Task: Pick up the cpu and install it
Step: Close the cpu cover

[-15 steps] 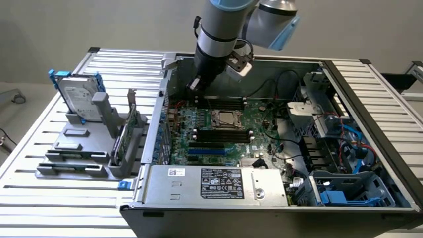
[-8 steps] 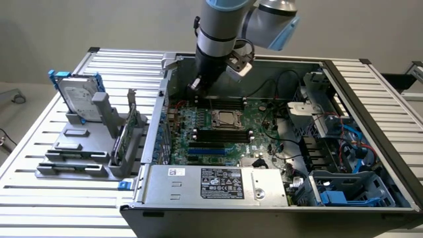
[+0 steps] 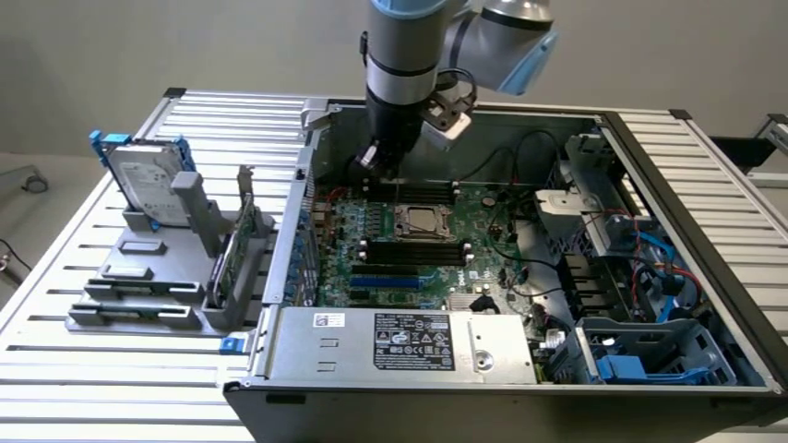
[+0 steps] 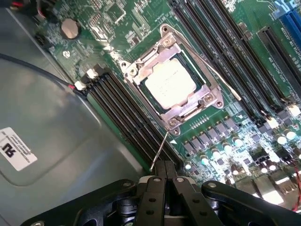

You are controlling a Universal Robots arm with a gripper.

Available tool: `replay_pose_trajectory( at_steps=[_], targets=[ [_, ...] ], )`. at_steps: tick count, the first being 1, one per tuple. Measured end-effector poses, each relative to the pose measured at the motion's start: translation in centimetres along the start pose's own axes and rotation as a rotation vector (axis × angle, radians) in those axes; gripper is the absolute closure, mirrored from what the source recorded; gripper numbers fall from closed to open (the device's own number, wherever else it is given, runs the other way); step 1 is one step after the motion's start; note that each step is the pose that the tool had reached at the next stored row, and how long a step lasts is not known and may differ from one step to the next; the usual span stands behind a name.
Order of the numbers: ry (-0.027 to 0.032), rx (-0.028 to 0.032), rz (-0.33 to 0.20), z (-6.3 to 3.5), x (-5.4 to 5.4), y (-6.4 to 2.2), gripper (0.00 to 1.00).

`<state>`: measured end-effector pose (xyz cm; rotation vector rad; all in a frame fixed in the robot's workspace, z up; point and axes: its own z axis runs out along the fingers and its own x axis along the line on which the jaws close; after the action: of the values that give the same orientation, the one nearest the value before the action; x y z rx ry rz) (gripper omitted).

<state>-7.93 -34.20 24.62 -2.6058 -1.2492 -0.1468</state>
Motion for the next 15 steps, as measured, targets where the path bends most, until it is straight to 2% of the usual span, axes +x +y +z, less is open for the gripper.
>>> replay_pose_trajectory(
  at_steps=[4, 5, 6, 9, 15],
  targets=[
    [0.0313, -0.0385, 0.006, 0.02, 0.0, -0.03, 0.89],
    [0.0354, -0.0436, 0.009, 0.05, 0.1, -0.04, 0.89],
    [0.0380, -0.0469, 0.010, 0.12, 0.1, -0.06, 0.89],
    [0.0401, -0.0508, 0.013, 0.45, 0.1, -0.04, 0.89],
    [0.0411, -0.0548, 0.016, 1.29, 0.1, 0.05, 0.89]
  ],
)
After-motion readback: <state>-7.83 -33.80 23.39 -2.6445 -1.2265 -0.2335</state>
